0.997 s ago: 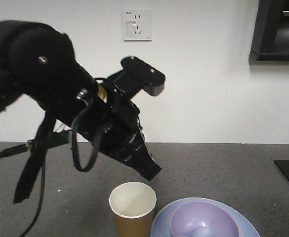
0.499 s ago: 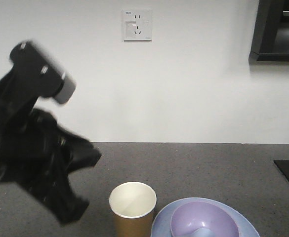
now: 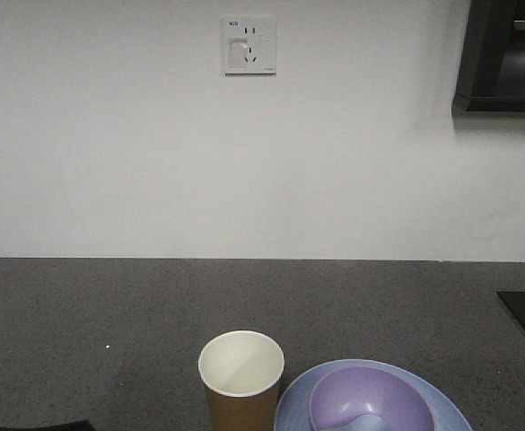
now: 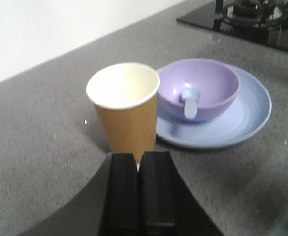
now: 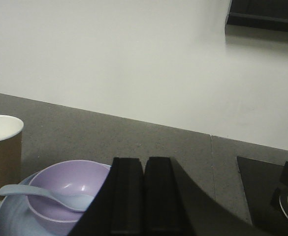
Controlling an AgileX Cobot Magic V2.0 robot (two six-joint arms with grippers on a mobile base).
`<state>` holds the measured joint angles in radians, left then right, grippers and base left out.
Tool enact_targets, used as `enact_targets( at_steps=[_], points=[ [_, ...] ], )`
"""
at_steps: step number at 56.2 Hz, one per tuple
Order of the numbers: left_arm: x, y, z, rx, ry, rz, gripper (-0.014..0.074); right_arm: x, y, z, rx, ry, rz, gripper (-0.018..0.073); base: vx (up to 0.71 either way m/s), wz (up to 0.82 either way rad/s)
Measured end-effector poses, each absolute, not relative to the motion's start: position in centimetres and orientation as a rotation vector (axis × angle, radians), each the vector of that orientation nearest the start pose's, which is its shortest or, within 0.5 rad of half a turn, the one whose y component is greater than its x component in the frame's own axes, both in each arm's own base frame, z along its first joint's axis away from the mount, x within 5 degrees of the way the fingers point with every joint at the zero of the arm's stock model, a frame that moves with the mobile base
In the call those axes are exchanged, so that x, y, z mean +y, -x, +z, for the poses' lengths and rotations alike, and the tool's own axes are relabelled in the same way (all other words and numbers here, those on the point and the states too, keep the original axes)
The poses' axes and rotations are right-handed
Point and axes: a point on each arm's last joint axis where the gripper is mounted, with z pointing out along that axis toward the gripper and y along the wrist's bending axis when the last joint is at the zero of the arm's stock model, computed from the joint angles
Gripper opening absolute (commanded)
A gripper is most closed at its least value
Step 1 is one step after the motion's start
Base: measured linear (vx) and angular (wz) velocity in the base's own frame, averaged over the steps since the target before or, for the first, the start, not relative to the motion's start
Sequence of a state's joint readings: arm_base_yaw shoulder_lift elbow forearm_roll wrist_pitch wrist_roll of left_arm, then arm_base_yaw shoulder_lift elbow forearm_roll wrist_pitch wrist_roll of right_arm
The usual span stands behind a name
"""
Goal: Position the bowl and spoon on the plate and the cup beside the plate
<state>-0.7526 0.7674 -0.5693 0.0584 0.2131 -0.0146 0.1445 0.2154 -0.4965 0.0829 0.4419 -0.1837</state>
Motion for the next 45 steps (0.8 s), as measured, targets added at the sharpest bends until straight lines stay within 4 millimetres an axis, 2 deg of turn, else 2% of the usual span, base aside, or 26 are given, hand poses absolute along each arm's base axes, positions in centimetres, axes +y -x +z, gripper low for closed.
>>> enact_targets(
  at_steps=[45],
  points=[
    [-10.98,-11.88,31.31,1.759,-0.728,-0.477,0.0,1.03,-4.8,32.41,1.639,0.237,0.057,-0.0008,0.0,0.0]
  ],
)
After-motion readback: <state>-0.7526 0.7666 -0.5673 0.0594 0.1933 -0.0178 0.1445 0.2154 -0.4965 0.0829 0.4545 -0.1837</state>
